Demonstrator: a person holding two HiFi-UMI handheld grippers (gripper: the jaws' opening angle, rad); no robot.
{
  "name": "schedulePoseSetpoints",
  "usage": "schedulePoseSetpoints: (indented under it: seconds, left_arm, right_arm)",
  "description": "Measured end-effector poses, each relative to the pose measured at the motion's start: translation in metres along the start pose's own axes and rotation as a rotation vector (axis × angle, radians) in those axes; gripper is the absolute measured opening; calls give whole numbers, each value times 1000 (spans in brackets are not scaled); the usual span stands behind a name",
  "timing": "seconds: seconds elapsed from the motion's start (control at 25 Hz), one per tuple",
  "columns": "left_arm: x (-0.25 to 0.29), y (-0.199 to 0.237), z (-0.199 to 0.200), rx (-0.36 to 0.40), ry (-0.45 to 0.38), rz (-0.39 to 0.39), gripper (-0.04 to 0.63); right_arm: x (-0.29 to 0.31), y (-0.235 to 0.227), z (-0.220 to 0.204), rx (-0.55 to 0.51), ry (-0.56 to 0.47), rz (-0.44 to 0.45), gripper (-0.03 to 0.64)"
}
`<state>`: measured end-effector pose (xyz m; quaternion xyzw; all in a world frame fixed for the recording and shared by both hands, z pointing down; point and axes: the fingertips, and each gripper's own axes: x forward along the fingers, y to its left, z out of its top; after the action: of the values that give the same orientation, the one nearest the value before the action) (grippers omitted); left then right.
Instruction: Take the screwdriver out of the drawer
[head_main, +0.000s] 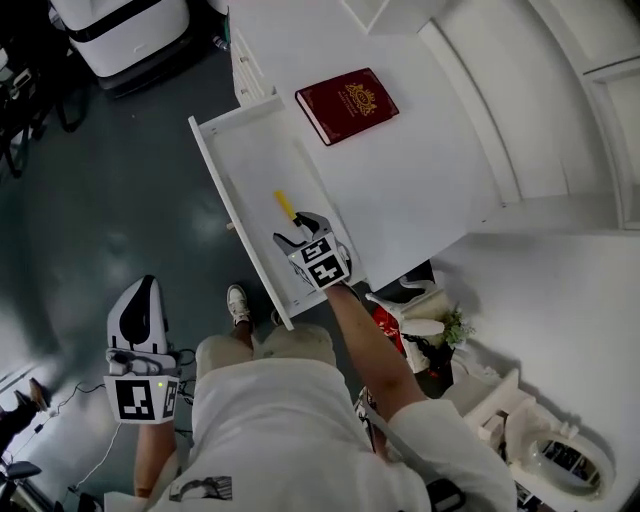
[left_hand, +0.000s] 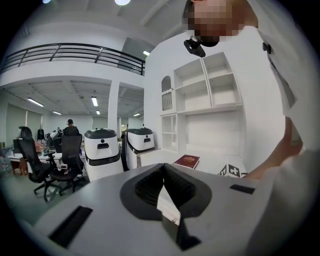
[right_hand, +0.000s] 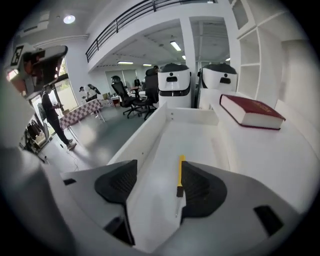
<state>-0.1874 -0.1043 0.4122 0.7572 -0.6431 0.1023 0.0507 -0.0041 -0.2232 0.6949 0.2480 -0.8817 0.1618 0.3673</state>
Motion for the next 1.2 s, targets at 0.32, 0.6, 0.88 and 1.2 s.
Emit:
schedulePoseSetpoints:
  seconds: [0.32, 0.6, 0.88, 1.2]
  left_arm:
    - [-29, 7, -28, -42, 61, 99, 17]
    - [-58, 14, -40, -67, 93, 186, 17]
    - [-69, 19, -46, -92, 102, 224, 17]
    - [-61, 16, -46, -96, 96, 192, 17]
  right_arm:
    - [62, -39, -30, 1, 163, -25, 213]
    - [93, -56, -39, -50, 280, -15, 213]
    - [102, -56, -49, -87, 359, 3, 181]
    - [93, -55, -51, -40, 385, -11, 80]
